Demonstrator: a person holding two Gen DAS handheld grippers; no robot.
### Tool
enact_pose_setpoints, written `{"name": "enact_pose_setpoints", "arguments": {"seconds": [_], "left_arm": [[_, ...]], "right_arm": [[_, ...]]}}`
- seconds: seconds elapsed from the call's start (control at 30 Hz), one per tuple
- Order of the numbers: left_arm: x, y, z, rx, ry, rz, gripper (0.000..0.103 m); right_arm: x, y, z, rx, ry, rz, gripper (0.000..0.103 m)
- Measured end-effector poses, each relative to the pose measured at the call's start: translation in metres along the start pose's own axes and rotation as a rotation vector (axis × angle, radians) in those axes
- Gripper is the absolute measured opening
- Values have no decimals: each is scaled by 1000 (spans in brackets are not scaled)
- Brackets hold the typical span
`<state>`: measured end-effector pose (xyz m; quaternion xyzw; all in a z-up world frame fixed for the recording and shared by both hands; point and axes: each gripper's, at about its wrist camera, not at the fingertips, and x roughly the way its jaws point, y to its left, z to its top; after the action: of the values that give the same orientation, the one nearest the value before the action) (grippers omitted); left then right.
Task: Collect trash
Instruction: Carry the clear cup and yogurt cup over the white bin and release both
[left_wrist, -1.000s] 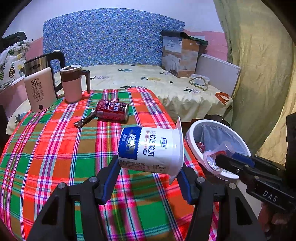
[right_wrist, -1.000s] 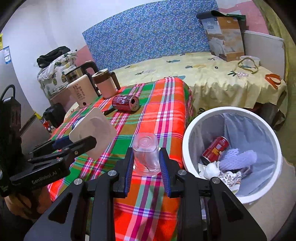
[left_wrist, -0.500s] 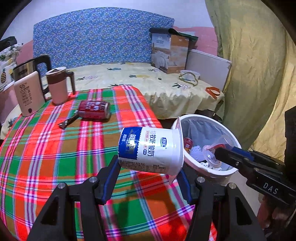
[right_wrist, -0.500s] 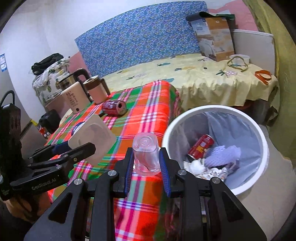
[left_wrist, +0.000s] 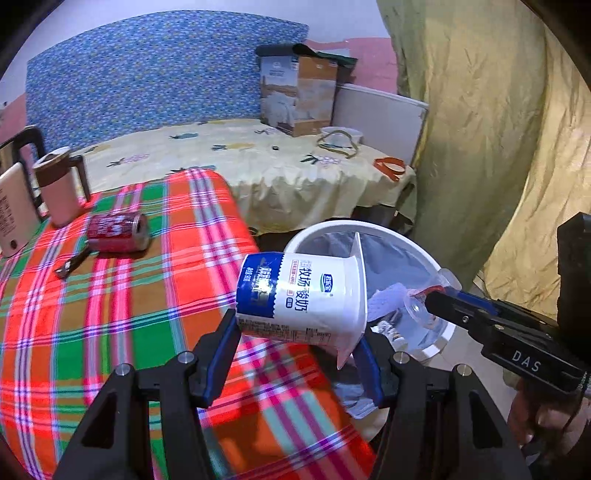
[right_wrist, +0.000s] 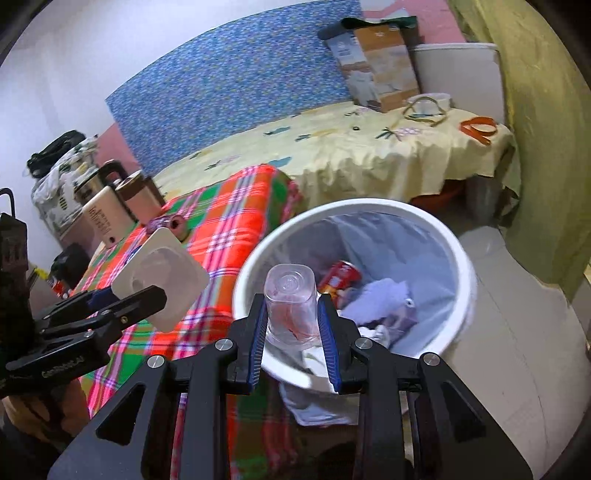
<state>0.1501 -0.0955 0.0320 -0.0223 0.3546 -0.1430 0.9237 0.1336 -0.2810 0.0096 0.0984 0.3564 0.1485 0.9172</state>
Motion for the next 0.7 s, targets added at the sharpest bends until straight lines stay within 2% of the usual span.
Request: {"name": "enact_pose_setpoints", "arguments": {"seconds": [0.7], "left_arm": [[65,-45,10,87,107,-98,61]], "right_arm": [[16,-40,-4,76,62,-57,32]]}}
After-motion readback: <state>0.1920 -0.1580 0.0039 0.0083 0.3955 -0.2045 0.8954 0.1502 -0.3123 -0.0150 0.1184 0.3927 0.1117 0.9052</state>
